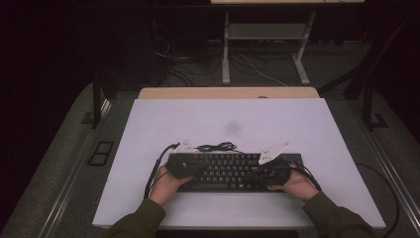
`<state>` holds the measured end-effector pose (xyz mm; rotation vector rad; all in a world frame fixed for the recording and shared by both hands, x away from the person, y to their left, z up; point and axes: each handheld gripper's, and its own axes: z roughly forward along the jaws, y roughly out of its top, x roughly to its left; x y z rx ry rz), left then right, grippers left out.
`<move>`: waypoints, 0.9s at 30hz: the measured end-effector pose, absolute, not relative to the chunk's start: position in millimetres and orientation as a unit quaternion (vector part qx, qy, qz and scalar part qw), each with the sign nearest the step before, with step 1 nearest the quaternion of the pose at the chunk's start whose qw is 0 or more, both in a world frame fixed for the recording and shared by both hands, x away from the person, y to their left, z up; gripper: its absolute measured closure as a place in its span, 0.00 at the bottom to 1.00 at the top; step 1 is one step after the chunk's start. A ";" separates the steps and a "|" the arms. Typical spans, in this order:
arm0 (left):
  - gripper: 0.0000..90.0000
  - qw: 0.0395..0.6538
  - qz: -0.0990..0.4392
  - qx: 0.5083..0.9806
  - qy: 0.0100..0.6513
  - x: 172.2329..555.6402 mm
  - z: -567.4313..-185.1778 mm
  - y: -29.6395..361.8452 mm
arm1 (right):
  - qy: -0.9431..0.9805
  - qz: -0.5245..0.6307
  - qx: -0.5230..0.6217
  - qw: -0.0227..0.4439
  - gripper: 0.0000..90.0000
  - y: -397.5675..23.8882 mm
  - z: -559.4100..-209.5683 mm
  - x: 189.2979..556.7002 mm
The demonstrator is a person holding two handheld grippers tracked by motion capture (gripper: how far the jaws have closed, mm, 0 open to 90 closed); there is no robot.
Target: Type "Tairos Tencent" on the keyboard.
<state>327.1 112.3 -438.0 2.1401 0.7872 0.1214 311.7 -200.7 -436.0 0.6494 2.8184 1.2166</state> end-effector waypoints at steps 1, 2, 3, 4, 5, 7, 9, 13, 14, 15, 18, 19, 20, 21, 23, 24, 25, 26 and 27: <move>0.98 0.416 0.049 0.852 0.314 327.1 -438.1 112.0 | 0.898 0.388 0.207 0.002 0.99 -200.7 -436.0 311.7; 0.98 0.415 0.049 0.852 0.314 327.0 -438.0 112.0 | 0.898 0.388 0.207 0.002 0.99 -200.6 -436.0 311.7; 0.98 0.416 0.049 0.852 0.314 326.9 -438.2 111.9 | 0.898 0.388 0.207 0.002 0.99 -200.6 -436.0 311.7; 0.98 0.415 0.049 0.852 0.314 326.9 -438.1 111.9 | 0.898 0.388 0.207 0.002 0.99 -200.6 -436.1 311.7; 0.98 0.415 0.049 0.852 0.314 327.0 -438.1 111.9 | 0.898 0.388 0.207 0.002 0.99 -200.6 -436.0 311.7; 0.99 0.415 0.049 0.853 0.314 327.0 -437.8 111.9 | 0.898 0.388 0.207 0.002 0.99 -200.6 -436.0 311.7; 0.98 0.416 0.052 0.853 0.312 326.3 -436.7 111.9 | 0.898 0.387 0.207 0.002 0.99 -200.6 -436.0 311.6; 0.98 0.423 0.053 0.852 0.305 324.9 -432.7 113.1 | 0.898 0.388 0.207 0.002 0.99 -200.7 -436.0 311.7; 0.98 0.425 0.053 0.849 0.309 324.0 -431.9 113.3 | 0.898 0.388 0.207 0.002 0.99 -200.7 -436.0 311.7; 0.98 0.428 0.053 0.848 0.308 323.5 -431.2 114.0 | 0.898 0.388 0.207 0.002 0.99 -200.7 -436.0 311.8; 0.98 0.431 0.055 0.847 0.307 322.6 -428.9 116.5 | 0.898 0.388 0.207 0.002 0.99 -200.7 -436.0 311.7; 0.98 0.433 0.056 0.846 0.308 322.3 -428.3 117.2 | 0.898 0.388 0.207 0.002 0.99 -200.7 -436.0 311.7; 0.98 0.435 0.056 0.844 0.308 321.9 -427.9 117.9 | 0.898 0.388 0.207 0.002 0.99 -200.6 -435.9 311.6; 0.98 0.435 0.057 0.845 0.307 321.8 -427.5 118.8 | 0.898 0.387 0.207 0.002 0.99 -200.6 -435.9 311.5; 0.96 0.437 0.060 0.843 0.308 321.3 -427.3 120.3 | 0.898 0.387 0.207 0.002 0.99 -200.6 -435.9 311.5; 0.91 0.437 0.065 0.843 0.307 320.7 -427.5 120.8 | 0.898 0.388 0.207 0.002 0.99 -200.6 -435.9 311.5; 0.87 0.436 0.069 0.843 0.306 320.1 -427.6 121.2 | 0.898 0.388 0.207 0.002 0.99 -200.6 -435.9 311.6; 0.83 0.436 0.073 0.844 0.303 319.8 -427.7 121.9 | 0.898 0.388 0.207 0.002 0.99 -200.6 -435.9 311.6; 0.77 0.437 0.078 0.843 0.304 319.2 -427.6 122.4 | 0.898 0.388 0.207 0.003 0.99 -200.6 -435.9 311.5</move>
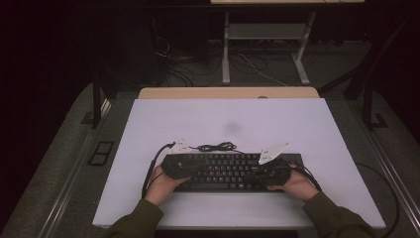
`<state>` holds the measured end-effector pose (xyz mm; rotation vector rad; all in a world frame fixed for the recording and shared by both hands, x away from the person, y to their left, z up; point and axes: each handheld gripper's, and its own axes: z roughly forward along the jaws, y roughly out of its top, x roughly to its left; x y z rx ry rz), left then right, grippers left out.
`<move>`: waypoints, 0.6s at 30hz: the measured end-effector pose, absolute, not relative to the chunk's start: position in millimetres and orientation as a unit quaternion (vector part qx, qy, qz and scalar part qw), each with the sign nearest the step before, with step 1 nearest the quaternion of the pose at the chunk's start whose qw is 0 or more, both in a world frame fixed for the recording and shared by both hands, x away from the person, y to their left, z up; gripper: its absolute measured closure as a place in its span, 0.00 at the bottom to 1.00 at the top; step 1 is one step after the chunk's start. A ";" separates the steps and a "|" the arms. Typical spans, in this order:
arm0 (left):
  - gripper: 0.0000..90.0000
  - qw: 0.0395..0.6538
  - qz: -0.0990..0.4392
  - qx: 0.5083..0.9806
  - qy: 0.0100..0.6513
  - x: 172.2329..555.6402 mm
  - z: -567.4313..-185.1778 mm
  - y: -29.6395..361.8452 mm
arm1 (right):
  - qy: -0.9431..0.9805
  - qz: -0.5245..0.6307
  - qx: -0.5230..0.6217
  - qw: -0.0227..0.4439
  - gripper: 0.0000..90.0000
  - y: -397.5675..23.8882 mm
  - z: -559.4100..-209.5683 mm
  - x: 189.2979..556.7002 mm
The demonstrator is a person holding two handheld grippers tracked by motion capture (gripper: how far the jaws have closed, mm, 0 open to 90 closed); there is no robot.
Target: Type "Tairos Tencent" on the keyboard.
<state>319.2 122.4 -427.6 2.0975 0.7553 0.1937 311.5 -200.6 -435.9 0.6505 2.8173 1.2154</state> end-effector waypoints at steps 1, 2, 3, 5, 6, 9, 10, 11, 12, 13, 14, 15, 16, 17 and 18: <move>0.71 0.437 0.080 0.842 0.305 318.6 -427.4 122.8 | 0.898 0.388 0.207 0.003 0.99 -200.6 -435.9 311.6; 0.65 0.439 0.082 0.841 0.305 318.2 -427.1 123.0 | 0.898 0.387 0.207 0.003 0.99 -200.6 -435.9 311.6; 0.59 0.439 0.087 0.840 0.307 317.7 -426.7 123.0 | 0.898 0.388 0.207 0.003 0.99 -200.6 -435.9 311.6; 0.49 0.440 0.086 0.839 0.307 317.5 -426.9 123.1 | 0.898 0.388 0.207 0.003 0.99 -200.6 -435.9 311.5; 0.46 0.440 0.088 0.840 0.307 317.2 -427.4 122.8 | 0.898 0.387 0.208 0.003 0.99 -200.6 -435.9 311.5; 0.39 0.435 0.088 0.844 0.303 316.8 -428.0 122.8 | 0.898 0.387 0.208 0.003 0.99 -200.6 -435.9 311.5; 0.38 0.436 0.088 0.842 0.304 316.7 -428.1 122.6 | 0.898 0.387 0.208 0.003 0.99 -200.6 -435.8 311.4; 0.38 0.437 0.088 0.843 0.302 316.8 -428.0 122.9 | 0.898 0.387 0.208 0.003 0.99 -200.6 -435.8 311.4; 0.37 0.440 0.088 0.840 0.305 316.5 -428.2 122.4 | 0.898 0.387 0.208 0.003 0.99 -200.6 -435.8 311.4; 0.37 0.441 0.088 0.840 0.305 316.4 -428.2 122.6 | 0.898 0.387 0.208 0.003 0.99 -200.6 -435.9 311.5; 0.37 0.443 0.088 0.838 0.305 316.4 -428.4 122.7 | 0.898 0.387 0.208 0.003 0.99 -200.6 -435.8 311.5; 0.36 0.445 0.087 0.837 0.305 316.3 -428.6 122.9 | 0.898 0.387 0.207 0.003 0.99 -200.6 -435.7 311.4; 0.36 0.444 0.088 0.838 0.304 316.2 -428.4 123.4 | 0.899 0.386 0.207 0.003 0.99 -200.5 -435.4 311.5; 0.36 0.444 0.087 0.838 0.304 316.1 -428.2 123.7 | 0.899 0.385 0.206 0.007 0.99 -200.5 -434.4 311.4; 0.36 0.446 0.087 0.837 0.305 316.0 -428.1 124.0 | 0.898 0.388 0.207 0.008 0.99 -201.2 -433.0 311.6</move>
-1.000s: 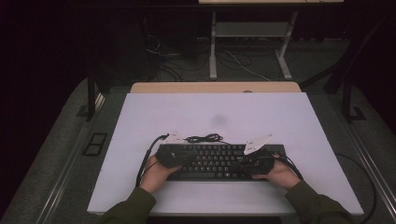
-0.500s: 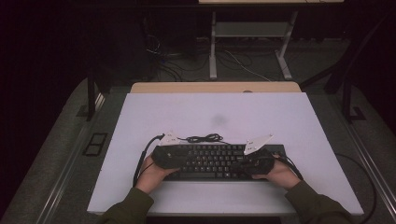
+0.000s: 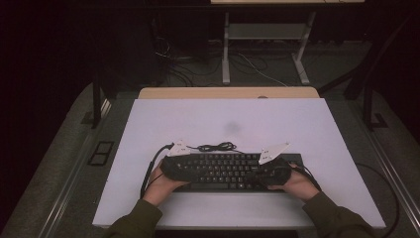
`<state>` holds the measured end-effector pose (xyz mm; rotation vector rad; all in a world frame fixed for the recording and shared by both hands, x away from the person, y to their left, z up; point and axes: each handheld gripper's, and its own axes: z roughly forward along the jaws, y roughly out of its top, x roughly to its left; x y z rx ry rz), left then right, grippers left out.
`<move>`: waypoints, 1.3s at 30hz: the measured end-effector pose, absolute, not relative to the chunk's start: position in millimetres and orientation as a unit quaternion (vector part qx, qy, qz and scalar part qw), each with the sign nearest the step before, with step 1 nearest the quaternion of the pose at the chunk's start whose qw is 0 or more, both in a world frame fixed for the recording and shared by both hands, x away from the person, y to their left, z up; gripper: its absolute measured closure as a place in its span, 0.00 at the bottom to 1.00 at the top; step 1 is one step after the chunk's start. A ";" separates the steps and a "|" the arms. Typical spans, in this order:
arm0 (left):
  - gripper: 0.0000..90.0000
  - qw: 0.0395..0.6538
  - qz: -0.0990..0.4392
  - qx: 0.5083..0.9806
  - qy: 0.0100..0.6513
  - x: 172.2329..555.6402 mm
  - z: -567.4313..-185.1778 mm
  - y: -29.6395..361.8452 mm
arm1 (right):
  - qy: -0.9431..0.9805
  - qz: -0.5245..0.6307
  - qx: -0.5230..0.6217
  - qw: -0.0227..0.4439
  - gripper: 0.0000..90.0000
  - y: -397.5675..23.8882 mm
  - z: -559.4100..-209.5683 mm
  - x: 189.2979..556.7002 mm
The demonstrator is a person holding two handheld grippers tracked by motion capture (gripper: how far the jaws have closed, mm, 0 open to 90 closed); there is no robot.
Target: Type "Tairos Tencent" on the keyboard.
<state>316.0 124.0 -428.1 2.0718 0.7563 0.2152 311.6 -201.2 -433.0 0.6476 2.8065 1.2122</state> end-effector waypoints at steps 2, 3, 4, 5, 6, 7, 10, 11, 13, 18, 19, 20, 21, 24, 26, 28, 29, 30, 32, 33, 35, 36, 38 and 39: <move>0.35 0.448 0.087 0.836 0.305 316.0 -427.9 124.7 | 0.892 0.401 0.209 0.004 0.99 -203.0 -430.8 312.5; 0.34 0.449 0.087 0.836 0.304 316.0 -427.8 125.1 | 0.891 0.403 0.210 0.005 0.99 -203.3 -429.8 312.7; 0.34 0.449 0.087 0.836 0.304 316.1 -427.8 125.4 | 0.889 0.408 0.209 0.004 0.99 -203.5 -429.3 313.1; 0.34 0.450 0.087 0.835 0.304 315.9 -428.0 125.5 | 0.887 0.411 0.211 0.003 0.97 -203.6 -428.8 313.4; 0.33 0.450 0.087 0.835 0.305 315.7 -428.0 125.7 | 0.885 0.415 0.212 0.001 0.95 -203.6 -428.3 313.9; 0.33 0.451 0.088 0.834 0.305 315.5 -428.0 126.0 | 0.883 0.418 0.212 0.001 0.93 -203.5 -427.9 314.5; 0.31 0.454 0.088 0.833 0.305 315.1 -428.1 127.1 | 0.878 0.427 0.219 0.000 0.84 -202.4 -426.7 315.8; 0.30 0.456 0.088 0.831 0.306 314.8 -428.3 127.5 | 0.876 0.429 0.221 0.001 0.80 -201.9 -426.5 316.3; 0.29 0.454 0.089 0.833 0.305 314.4 -428.6 128.9 | 0.872 0.434 0.228 0.002 0.72 -201.1 -426.0 317.7; 0.28 0.457 0.092 0.829 0.309 313.4 -428.9 132.3 | 0.863 0.442 0.244 0.015 0.53 -199.0 -425.3 321.0; 0.28 0.457 0.093 0.830 0.308 313.3 -428.9 133.0 | 0.862 0.443 0.246 0.019 0.50 -198.8 -425.4 321.6; 0.28 0.457 0.092 0.828 0.310 313.0 -429.2 133.4 | 0.861 0.444 0.248 0.022 0.48 -198.5 -425.4 322.0; 0.28 0.458 0.092 0.828 0.312 312.7 -429.4 133.9 | 0.859 0.445 0.251 0.024 0.46 -198.4 -425.4 322.5; 0.28 0.457 0.093 0.827 0.314 312.4 -429.5 135.4 | 0.857 0.448 0.253 0.027 0.44 -197.8 -425.6 324.3; 0.28 0.458 0.094 0.826 0.314 312.1 -429.4 136.1 | 0.856 0.448 0.255 0.029 0.43 -197.2 -425.7 325.0; 0.28 0.456 0.095 0.827 0.314 311.8 -429.2 137.0 | 0.855 0.449 0.256 0.031 0.42 -196.1 -425.5 325.5; 0.28 0.457 0.095 0.827 0.314 311.6 -429.5 137.4 | 0.855 0.449 0.256 0.032 0.42 -195.8 -425.1 325.8; 0.28 0.458 0.096 0.826 0.316 311.2 -429.8 137.6 | 0.855 0.450 0.257 0.033 0.41 -195.4 -424.9 326.3; 0.28 0.457 0.096 0.826 0.316 310.7 -429.9 138.9 | 0.854 0.451 0.257 0.033 0.41 -194.5 -424.5 327.4; 0.28 0.457 0.097 0.825 0.317 310.4 -429.9 139.5 | 0.853 0.452 0.259 0.033 0.41 -193.7 -424.5 327.7; 0.28 0.457 0.098 0.825 0.318 309.7 -429.8 140.8 | 0.854 0.452 0.257 0.033 0.40 -192.7 -424.4 328.8; 0.28 0.457 0.098 0.824 0.320 309.3 -429.9 141.3 | 0.853 0.453 0.257 0.033 0.40 -192.1 -424.5 329.3; 0.28 0.457 0.098 0.823 0.322 308.4 -430.0 142.5 | 0.853 0.454 0.257 0.032 0.40 -190.8 -424.1 330.1; 0.28 0.457 0.099 0.824 0.321 308.2 -430.0 143.5 | 0.853 0.454 0.256 0.032 0.40 -190.1 -424.0 330.6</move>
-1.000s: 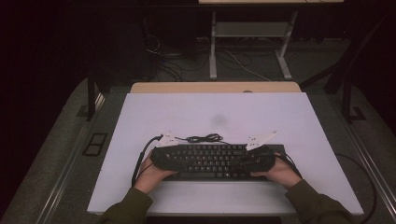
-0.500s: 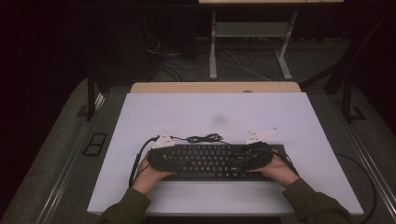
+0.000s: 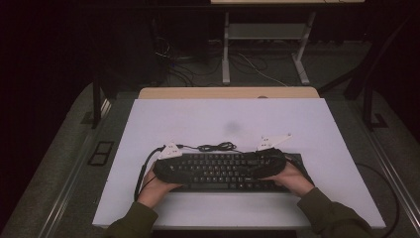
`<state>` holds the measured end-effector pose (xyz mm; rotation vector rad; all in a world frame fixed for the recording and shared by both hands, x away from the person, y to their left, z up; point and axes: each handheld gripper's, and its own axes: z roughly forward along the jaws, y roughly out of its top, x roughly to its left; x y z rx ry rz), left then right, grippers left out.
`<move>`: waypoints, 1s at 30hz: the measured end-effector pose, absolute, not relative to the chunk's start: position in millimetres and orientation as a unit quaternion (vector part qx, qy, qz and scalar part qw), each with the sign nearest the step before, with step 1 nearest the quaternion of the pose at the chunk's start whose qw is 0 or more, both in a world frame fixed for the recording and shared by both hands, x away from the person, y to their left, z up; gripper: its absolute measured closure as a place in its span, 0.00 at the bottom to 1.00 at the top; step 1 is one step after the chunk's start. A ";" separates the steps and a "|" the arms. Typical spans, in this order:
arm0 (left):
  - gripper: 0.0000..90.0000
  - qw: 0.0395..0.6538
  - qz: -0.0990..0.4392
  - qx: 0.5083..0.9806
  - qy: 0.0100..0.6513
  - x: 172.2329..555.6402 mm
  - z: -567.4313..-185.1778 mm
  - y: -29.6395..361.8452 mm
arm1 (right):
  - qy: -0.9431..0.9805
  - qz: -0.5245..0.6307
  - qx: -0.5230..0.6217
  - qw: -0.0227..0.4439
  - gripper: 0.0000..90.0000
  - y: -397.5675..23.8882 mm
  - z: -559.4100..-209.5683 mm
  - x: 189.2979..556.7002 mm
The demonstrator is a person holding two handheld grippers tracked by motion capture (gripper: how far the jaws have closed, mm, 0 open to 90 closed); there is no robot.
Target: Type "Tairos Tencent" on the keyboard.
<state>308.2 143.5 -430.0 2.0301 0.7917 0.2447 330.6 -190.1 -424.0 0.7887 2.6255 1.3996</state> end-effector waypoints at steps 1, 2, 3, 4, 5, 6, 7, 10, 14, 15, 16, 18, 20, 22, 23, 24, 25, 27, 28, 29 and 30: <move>0.28 0.458 0.100 0.822 0.323 307.7 -430.0 144.0 | 0.852 0.455 0.256 0.031 0.39 -189.2 -423.9 330.8; 0.28 0.457 0.100 0.822 0.323 307.4 -429.9 144.9 | 0.853 0.455 0.256 0.031 0.39 -188.5 -423.8 331.4; 0.28 0.457 0.101 0.822 0.324 306.9 -429.9 145.7 | 0.853 0.455 0.255 0.030 0.39 -187.8 -423.6 331.7; 0.29 0.458 0.102 0.821 0.325 306.4 -429.9 146.6 | 0.853 0.455 0.255 0.030 0.39 -187.0 -423.5 332.3; 0.29 0.457 0.103 0.822 0.325 306.1 -429.8 147.7 | 0.853 0.455 0.254 0.029 0.39 -186.2 -423.3 332.7; 0.29 0.458 0.103 0.820 0.328 305.5 -429.9 148.3 | 0.853 0.455 0.254 0.030 0.39 -185.4 -423.3 333.2; 0.29 0.457 0.103 0.820 0.329 305.0 -429.8 149.5 | 0.853 0.456 0.254 0.028 0.39 -184.5 -423.3 333.6; 0.30 0.457 0.106 0.819 0.332 303.5 -429.8 152.3 | 0.852 0.458 0.252 0.028 0.39 -182.1 -423.6 335.2; 0.32 0.456 0.110 0.817 0.336 300.9 -429.6 155.8 | 0.852 0.458 0.250 0.024 0.38 -178.6 -423.2 336.7; 0.33 0.456 0.111 0.816 0.337 300.3 -429.7 156.8 | 0.852 0.460 0.249 0.023 0.38 -177.5 -423.1 337.2; 0.33 0.455 0.111 0.816 0.338 299.9 -429.7 157.9 | 0.853 0.460 0.248 0.023 0.38 -176.6 -423.0 337.7; 0.35 0.456 0.111 0.814 0.342 298.8 -429.8 160.1 | 0.853 0.460 0.246 0.023 0.38 -174.6 -422.9 338.6; 0.38 0.455 0.112 0.814 0.343 297.7 -429.7 162.5 | 0.853 0.461 0.245 0.021 0.37 -172.4 -422.9 339.3; 0.42 0.456 0.113 0.813 0.344 296.6 -429.6 164.9 | 0.854 0.460 0.243 0.020 0.37 -170.5 -422.7 340.0; 0.45 0.456 0.112 0.813 0.345 296.1 -429.5 165.8 | 0.854 0.460 0.242 0.020 0.37 -169.6 -422.8 340.5; 0.47 0.456 0.111 0.812 0.345 295.4 -429.5 166.8 | 0.854 0.460 0.241 0.020 0.37 -168.7 -422.7 340.7; 0.51 0.456 0.111 0.812 0.346 294.8 -429.5 167.7 | 0.855 0.460 0.239 0.019 0.37 -167.8 -422.8 341.0; 0.57 0.456 0.109 0.813 0.346 293.8 -429.4 169.7 | 0.855 0.461 0.237 0.019 0.37 -166.2 -422.8 341.5; 0.60 0.455 0.107 0.814 0.346 293.5 -429.5 170.4 | 0.855 0.461 0.236 0.018 0.37 -165.4 -422.9 341.9; 0.63 0.455 0.106 0.814 0.346 292.9 -429.6 171.1 | 0.856 0.461 0.235 0.017 0.37 -164.7 -422.9 342.1; 0.67 0.454 0.104 0.814 0.347 292.3 -429.8 171.6 | 0.856 0.461 0.234 0.018 0.37 -164.0 -423.0 342.5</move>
